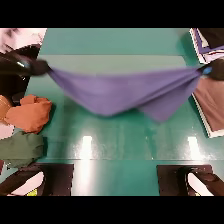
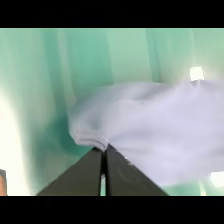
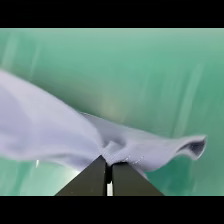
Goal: Fold the shirts.
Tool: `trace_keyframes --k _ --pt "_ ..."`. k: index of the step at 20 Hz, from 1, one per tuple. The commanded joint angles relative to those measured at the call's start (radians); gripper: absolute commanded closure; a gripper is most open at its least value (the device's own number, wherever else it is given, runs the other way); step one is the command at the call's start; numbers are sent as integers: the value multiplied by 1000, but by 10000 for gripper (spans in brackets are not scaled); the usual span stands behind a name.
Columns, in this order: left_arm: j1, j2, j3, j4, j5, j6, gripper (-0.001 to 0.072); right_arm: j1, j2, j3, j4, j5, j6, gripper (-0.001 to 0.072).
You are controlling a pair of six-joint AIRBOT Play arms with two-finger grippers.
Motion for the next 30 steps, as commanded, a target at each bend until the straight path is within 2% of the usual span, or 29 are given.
trace_keyframes --k 1,5,9,13,15,18,21,24,27,30 --pt "0 175 226 25 4 0 685 -86 47 192 -2 41 -11 697" --pt "0 282 383 24 1 -13 684 -172 69 356 -2 142 -20 697" --pt "0 306 505 24 -3 -58 685 -263 25 547 -1 251 -30 697" --pt "0 286 546 77 28 -60 685 -277 -29 642 4 262 -24 698" --pt "0 219 532 139 -27 -60 686 -276 -37 568 6 275 -4 698" --pt "0 72 440 140 -44 -60 685 -276 -37 346 5 279 28 698" --pt "0 -121 329 120 -43 -60 685 -275 -41 68 5 208 37 698" --pt "0 -336 267 121 -33 -58 684 -268 -126 -145 5 127 50 698" --pt "0 -514 265 122 10 -51 684 -201 -275 -216 6 -19 33 698" --pt "0 -571 265 127 84 -52 684 -123 -432 -135 6 -132 30 696"
